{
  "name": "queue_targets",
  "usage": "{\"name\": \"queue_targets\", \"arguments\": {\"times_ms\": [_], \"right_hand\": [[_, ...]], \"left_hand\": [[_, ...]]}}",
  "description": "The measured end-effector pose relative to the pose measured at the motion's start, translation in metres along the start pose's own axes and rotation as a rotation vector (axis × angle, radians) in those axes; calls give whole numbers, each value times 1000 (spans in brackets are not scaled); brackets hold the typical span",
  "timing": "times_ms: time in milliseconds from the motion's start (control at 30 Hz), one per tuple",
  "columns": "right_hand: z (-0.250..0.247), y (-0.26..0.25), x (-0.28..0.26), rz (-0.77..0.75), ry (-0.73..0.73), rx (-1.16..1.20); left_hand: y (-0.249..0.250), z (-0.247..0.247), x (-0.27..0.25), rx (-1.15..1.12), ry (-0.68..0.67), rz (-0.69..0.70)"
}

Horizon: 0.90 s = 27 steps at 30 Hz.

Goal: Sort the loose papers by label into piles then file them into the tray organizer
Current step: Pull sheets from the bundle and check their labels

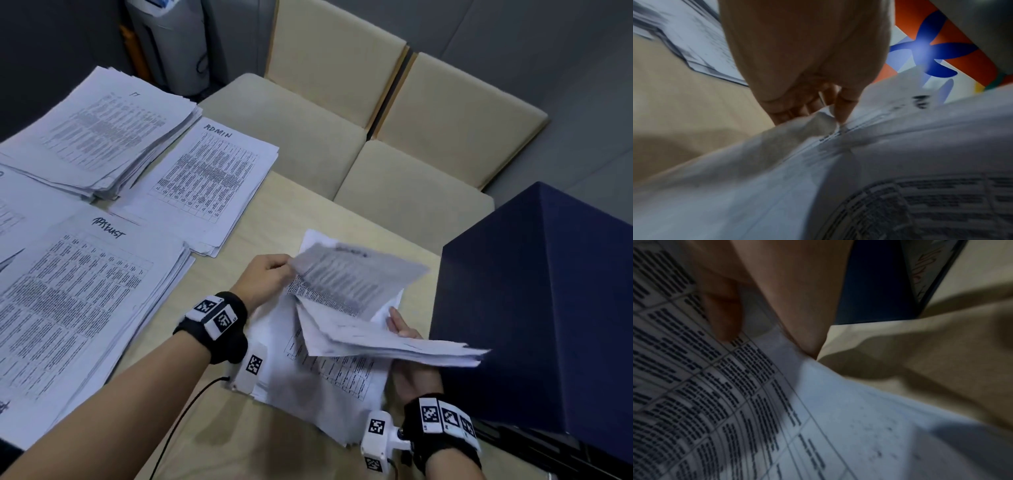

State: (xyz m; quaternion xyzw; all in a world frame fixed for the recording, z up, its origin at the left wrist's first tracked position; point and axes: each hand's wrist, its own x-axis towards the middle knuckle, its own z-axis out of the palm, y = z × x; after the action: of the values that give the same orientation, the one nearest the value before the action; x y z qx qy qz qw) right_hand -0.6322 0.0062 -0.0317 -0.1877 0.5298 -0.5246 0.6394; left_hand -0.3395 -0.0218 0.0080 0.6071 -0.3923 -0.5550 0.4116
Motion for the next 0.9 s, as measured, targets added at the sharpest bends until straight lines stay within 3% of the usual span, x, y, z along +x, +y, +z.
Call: {"name": "queue_targets", "arguments": {"times_ms": [33,100,133,167,267,300,367,433,533,600,700,767,800,833,900], "right_hand": [[-2,4,3,-59,4,-1],[-9,11,21,-207,153,57],[-9,11,19,-140,-41,47],[-13,13,17,-46,-69,-78],[-16,4,4,10,-178,-25],[-12,4,6,20,-122,-86],[-6,-3,-1,45,-78,-141],[-16,-1,5,92,90,-188],[-27,5,6,143,154,-193],[-34,3,5,132,77,-176],[-29,-9,0,74,-251,-64],[-35,-7,18,-39,-247,-55],[-40,-7,25,24,-264,-15],[-42,-9,31,23,-188,-173],[-19,-28,28,395,-13,-286]], "left_hand": [[2,1,-2,-37,-12,-34],[4,0,-3,-73,-27,-119],[5,-2,-3,-98,-41,-163],[5,-3,-3,-143,-65,-205],[8,-3,2,-202,-45,-246],[9,-3,5,-161,-24,-227],[5,-1,11,16,-20,-154],[-8,1,18,320,9,-119],[-21,3,23,682,104,-157],[-25,6,23,801,58,-149],[-33,8,28,884,41,-81],[-33,9,28,951,38,-44],[-32,9,27,1023,33,-18],[-29,9,25,1104,39,11],[-24,7,21,1220,71,86]]}}
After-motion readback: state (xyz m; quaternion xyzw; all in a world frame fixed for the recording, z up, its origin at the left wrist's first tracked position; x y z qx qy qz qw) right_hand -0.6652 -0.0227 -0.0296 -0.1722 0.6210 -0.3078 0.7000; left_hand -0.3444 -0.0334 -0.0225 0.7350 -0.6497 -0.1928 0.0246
